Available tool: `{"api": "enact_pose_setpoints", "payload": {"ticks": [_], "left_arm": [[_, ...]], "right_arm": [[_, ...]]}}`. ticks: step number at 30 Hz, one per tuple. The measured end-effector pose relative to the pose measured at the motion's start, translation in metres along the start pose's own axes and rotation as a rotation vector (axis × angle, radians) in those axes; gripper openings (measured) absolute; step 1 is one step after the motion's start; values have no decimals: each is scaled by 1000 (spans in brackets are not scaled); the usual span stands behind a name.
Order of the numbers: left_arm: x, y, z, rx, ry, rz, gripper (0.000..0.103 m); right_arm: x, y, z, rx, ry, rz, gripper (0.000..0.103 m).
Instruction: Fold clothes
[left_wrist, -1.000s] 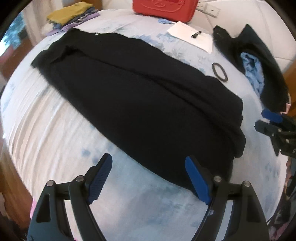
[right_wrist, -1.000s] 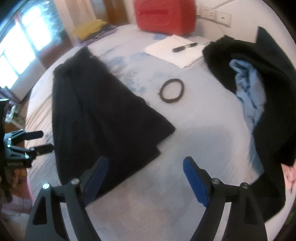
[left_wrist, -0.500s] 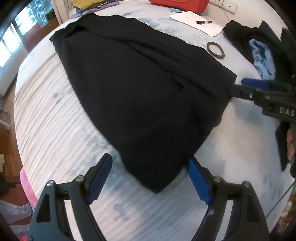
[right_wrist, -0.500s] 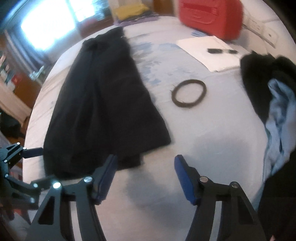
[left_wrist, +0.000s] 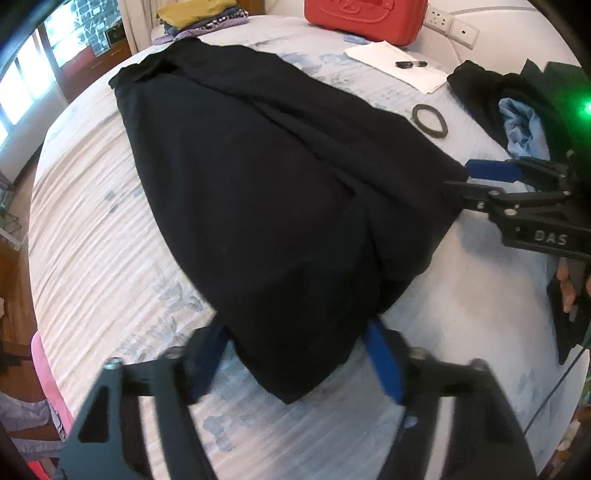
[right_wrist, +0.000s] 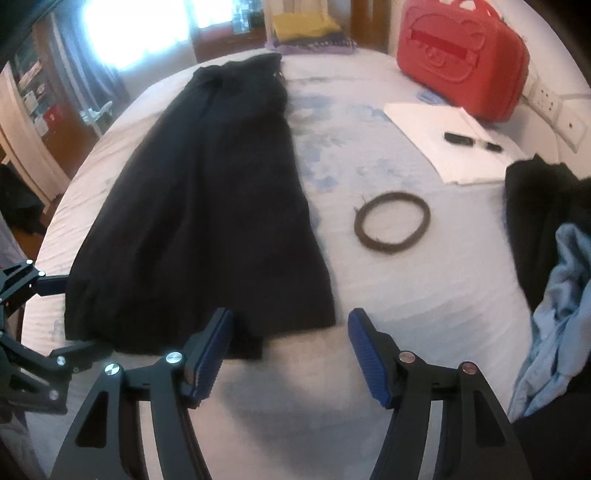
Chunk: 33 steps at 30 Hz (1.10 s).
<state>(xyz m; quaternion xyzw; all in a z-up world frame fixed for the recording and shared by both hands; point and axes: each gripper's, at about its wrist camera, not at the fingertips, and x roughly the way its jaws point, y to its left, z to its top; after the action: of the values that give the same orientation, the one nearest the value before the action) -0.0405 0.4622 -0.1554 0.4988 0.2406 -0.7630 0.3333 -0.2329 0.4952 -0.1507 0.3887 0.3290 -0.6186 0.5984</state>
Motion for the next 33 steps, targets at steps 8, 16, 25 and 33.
{"api": "enact_pose_setpoints", "payload": {"ticks": [8,16,25,33], "left_arm": [[-17,14,19,24,-25,-16,9],[-56,54,83,50,-177,25,9],[-60,159,207,35,-291,35,9],[10,277,340,8,-249,11,9]], "right_arm": [[4,34,7,-88,27,7,8],[-28,43,68,-14,-119,59,8],[-22,55,203,36,-293,88,8],[58,53,371,74,-315,90,8]]}}
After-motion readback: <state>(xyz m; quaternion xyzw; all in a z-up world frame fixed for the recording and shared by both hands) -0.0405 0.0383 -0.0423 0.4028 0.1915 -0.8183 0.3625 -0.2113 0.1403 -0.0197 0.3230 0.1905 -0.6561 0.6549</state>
